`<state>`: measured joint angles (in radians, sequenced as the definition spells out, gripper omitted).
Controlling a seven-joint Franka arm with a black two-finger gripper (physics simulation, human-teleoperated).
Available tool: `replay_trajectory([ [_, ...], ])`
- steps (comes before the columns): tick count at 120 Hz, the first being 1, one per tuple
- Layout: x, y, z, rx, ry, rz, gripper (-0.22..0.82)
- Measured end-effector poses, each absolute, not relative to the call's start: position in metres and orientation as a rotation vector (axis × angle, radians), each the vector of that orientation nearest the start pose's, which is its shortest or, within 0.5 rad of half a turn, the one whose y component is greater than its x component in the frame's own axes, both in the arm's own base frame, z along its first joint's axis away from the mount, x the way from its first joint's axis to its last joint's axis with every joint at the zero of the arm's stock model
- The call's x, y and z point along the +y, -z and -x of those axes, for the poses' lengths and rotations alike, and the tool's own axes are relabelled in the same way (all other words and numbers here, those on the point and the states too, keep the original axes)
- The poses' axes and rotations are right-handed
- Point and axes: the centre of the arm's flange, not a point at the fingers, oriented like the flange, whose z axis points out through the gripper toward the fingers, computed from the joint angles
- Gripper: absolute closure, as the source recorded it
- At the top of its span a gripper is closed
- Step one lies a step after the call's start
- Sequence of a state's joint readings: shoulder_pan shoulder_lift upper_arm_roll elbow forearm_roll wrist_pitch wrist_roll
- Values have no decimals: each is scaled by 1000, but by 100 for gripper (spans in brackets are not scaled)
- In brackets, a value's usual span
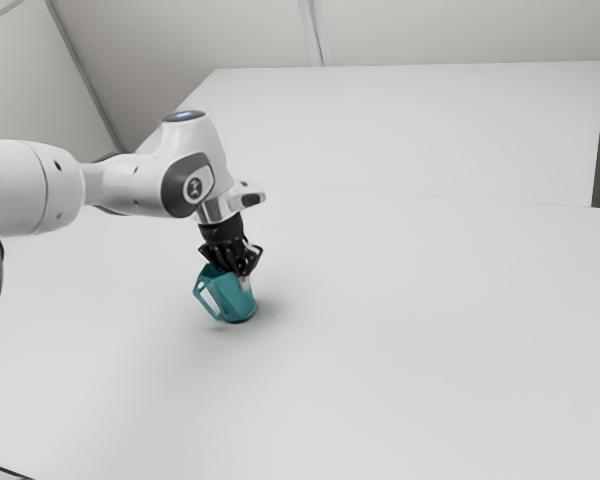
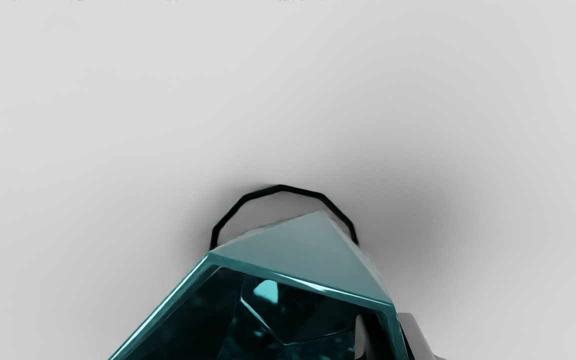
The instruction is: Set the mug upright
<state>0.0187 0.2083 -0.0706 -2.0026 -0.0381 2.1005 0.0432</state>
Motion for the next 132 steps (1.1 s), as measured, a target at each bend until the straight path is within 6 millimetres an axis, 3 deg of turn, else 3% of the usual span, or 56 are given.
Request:
replay_trajectory([
  [6,-31,-345,-579,113,-172,3176,75],
  [25,-37,-353,-579,104,-142,3184,40],
  [50,-49,-409,-573,105,-4,3201,15],
  [64,-48,-454,-587,91,69,3215,9],
  [81,-36,-503,-624,72,92,3220,4],
  [98,-35,-544,-624,110,93,3213,2],
  [110,-36,-559,-616,131,69,3211,1],
  [132,-35,-563,-608,155,7,3211,1],
])
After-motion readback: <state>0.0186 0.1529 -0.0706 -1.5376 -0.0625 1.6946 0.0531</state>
